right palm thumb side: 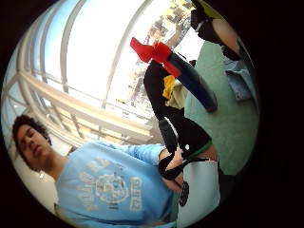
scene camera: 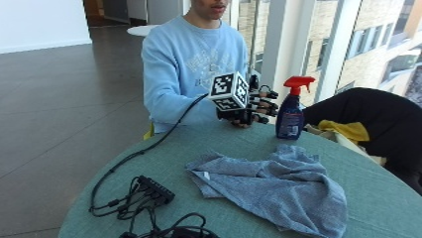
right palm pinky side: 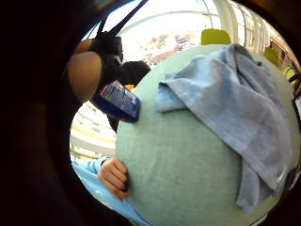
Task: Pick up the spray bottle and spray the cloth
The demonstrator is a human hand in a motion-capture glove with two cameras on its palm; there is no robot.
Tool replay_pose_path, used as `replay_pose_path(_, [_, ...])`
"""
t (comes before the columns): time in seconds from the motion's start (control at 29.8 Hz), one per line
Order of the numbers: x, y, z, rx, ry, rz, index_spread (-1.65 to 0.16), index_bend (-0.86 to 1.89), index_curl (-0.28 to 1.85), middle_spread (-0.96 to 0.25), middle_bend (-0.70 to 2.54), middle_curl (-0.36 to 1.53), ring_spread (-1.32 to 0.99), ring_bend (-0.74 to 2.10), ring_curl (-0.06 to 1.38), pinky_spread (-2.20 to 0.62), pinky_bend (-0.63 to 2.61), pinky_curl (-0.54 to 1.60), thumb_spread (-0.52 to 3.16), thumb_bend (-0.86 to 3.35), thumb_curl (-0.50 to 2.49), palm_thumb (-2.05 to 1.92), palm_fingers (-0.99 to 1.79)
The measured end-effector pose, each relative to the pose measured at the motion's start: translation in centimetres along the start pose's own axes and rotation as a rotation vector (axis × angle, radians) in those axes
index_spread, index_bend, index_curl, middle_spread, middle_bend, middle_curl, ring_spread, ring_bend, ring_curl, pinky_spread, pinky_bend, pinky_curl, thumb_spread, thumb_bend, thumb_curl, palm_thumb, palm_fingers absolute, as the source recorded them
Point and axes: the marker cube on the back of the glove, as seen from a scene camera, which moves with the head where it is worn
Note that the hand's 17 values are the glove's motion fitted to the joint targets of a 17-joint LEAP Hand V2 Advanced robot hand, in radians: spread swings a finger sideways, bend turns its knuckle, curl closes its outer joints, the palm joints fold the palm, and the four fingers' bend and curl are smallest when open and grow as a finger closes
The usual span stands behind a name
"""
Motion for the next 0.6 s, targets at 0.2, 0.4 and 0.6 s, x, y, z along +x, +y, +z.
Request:
replay_pose_path(0.2, [1.2, 7.2, -4.0, 0.014, 0.214, 0.095, -0.35, 0.09, 0.27, -0.08, 0.30, 0.45, -0.05, 0.28, 0.35, 0.16, 0.25, 0.37, 1.03, -0.04, 0.42, 0.71, 0.73])
replay_pose_path(0.4, [3.1, 14.5, -8.0, 0.042, 0.316, 0.226, -0.36, 0.13, 0.26, -0.09, 0.25, 0.43, -0.04, 0.24, 0.33, 0.18, 0.28, 0.38, 1.04, -0.03, 0.39, 0.68, 0.68])
replay_pose_path(0.6, [3.7, 21.6, -9.9, 0.075, 0.407, 0.346, -0.37, 0.16, 0.28, -0.10, 0.21, 0.42, -0.02, 0.19, 0.32, 0.18, 0.29, 0.38, 1.05, -0.03, 0.37, 0.67, 0.66])
